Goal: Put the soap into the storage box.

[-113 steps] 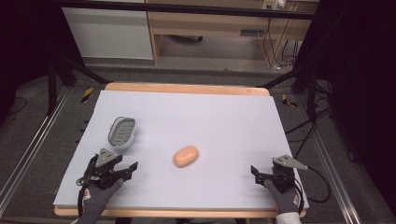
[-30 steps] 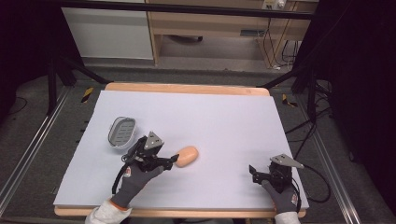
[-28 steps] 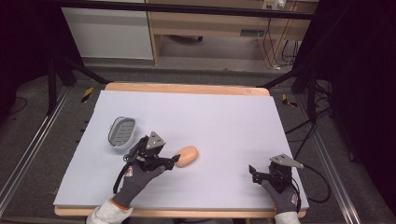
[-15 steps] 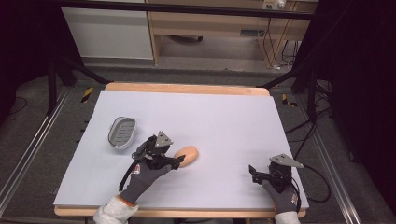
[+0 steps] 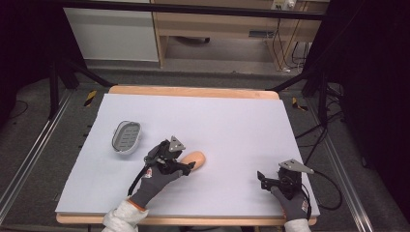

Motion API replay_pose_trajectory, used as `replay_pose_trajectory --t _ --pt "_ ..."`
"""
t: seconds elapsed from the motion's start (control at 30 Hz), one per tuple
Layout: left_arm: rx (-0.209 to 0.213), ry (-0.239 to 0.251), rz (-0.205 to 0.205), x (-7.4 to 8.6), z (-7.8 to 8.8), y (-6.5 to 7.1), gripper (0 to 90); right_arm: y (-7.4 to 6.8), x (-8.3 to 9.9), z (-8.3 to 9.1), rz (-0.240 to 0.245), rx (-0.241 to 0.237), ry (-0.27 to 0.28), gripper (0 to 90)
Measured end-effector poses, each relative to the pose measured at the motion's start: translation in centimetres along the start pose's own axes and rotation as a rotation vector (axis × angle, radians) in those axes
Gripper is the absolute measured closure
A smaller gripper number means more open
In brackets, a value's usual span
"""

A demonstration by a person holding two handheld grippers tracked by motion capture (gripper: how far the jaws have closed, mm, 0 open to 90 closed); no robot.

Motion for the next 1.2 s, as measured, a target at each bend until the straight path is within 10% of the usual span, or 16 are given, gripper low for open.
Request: replay_pose_trajectory --t 1.2 --pt "0.009 -0.089 -0.036 0.0 -3.6 0.8 22.0 -0.1 0.2 -0.2 -0.003 -0.015 -0.024 5.3"
Point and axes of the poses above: each handheld gripper's, and its own axes: z roughly backward along the jaws, x roughly out of its underside, y roughly to its right, the point moved 8 cm from there along -z, roughly forward along the jaws, and after that the axes turned 9 degrees about -y, right-handed, at the moved point
